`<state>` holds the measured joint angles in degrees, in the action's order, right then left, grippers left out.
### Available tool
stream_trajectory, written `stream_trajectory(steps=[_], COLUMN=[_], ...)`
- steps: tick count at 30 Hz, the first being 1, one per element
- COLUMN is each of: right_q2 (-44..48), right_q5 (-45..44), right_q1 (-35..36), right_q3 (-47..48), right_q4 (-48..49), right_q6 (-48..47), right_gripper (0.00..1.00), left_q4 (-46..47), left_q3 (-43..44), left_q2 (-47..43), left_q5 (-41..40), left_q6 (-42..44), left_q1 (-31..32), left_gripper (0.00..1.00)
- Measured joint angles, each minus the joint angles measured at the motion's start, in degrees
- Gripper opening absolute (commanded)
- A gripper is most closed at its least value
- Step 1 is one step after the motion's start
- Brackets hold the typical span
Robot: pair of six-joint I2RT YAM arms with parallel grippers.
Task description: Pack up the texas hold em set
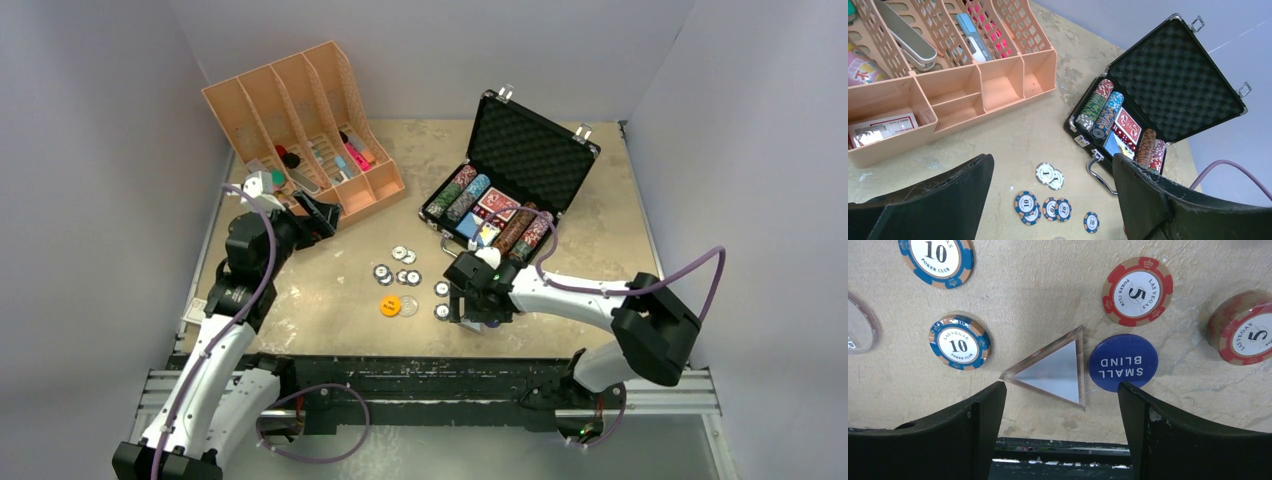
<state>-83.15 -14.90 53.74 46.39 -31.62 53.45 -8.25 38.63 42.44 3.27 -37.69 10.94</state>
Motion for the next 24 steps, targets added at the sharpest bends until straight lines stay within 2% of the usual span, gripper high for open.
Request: stream_trajectory(steps=[6, 24], right_q2=[-2.4, -2.8], right_q5=[0.2, 0.8], right_q1=[0.2, 1.4], right_q3=[0.1, 1.6], right_q4=[1.6, 1.6], right_q6=[-0.8, -2.0], right_gripper=[0.79, 0.79], left_q4=[0.0, 0.0], left_q3=[0.0, 0.0], left_q2=[0.3, 0.7], left_q5=[0.0, 0.0], left_q6=[0.0, 0.9], left_q1=[0.0, 0.0], left_gripper=[0.88, 0.87])
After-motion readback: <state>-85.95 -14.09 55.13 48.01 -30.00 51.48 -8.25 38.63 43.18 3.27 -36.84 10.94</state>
